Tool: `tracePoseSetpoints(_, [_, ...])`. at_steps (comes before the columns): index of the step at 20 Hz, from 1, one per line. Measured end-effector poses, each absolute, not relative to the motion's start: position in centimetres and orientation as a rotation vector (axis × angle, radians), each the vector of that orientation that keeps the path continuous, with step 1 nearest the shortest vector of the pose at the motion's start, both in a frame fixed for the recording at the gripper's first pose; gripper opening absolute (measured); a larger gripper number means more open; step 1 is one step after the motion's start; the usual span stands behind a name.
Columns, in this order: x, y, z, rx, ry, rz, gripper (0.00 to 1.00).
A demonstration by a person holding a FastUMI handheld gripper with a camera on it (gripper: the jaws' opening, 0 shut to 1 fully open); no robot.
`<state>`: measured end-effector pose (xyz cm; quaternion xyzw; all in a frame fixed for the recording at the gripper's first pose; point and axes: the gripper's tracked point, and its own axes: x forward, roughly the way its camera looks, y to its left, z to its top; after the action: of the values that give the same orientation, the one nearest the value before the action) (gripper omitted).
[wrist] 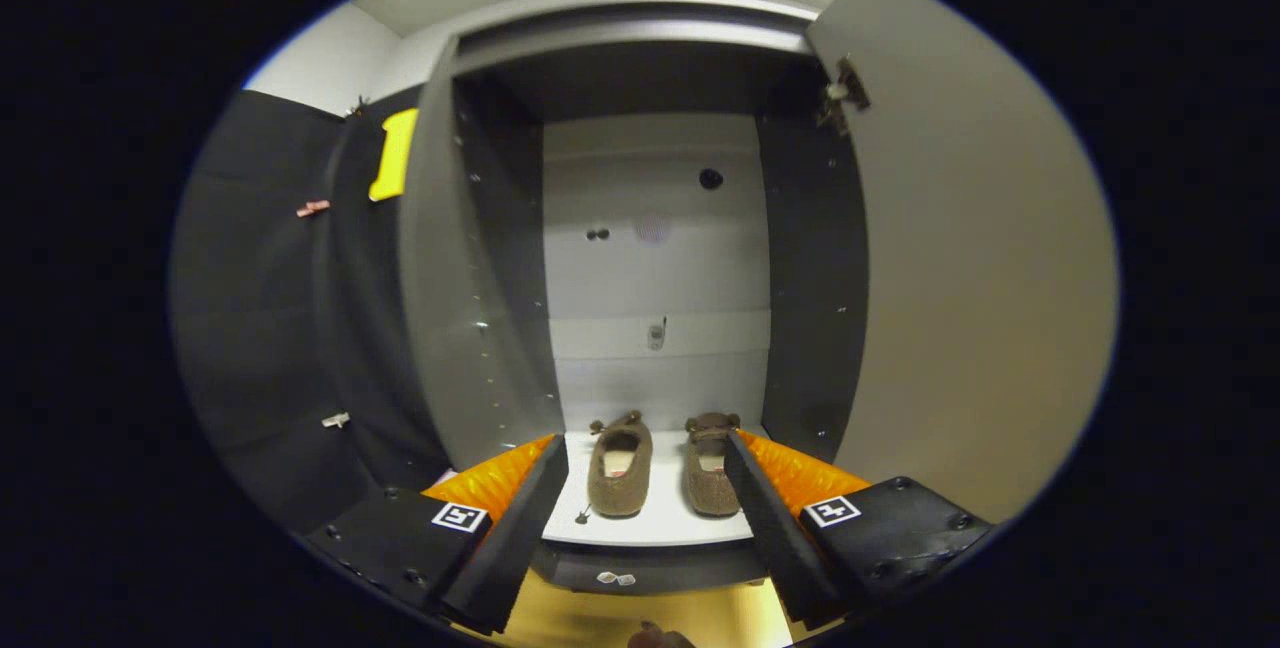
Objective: Open the shoe cabinet door, grab the shoes and put them into the shoe cabinet, then close the shoe cabinet door.
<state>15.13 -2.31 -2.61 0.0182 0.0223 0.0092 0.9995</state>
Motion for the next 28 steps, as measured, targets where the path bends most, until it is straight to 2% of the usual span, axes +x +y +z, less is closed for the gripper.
tracePoseSetpoints(7, [4.5, -6.5, -0.5, 0.027, -0.026, -0.012, 0.98])
tracePoseSetpoints(16, [-7.8, -13.0, 1.7, -0.072, -0.078, 0.068, 0.98])
tracePoseSetpoints(22, [-10.9, -16.8, 4.2, -0.01, -0.149, 0.153, 0.98])
tracePoseSetpoints(28, [-10.8, -23.7, 3.7, 0.047, -0.113, 0.106, 0.98])
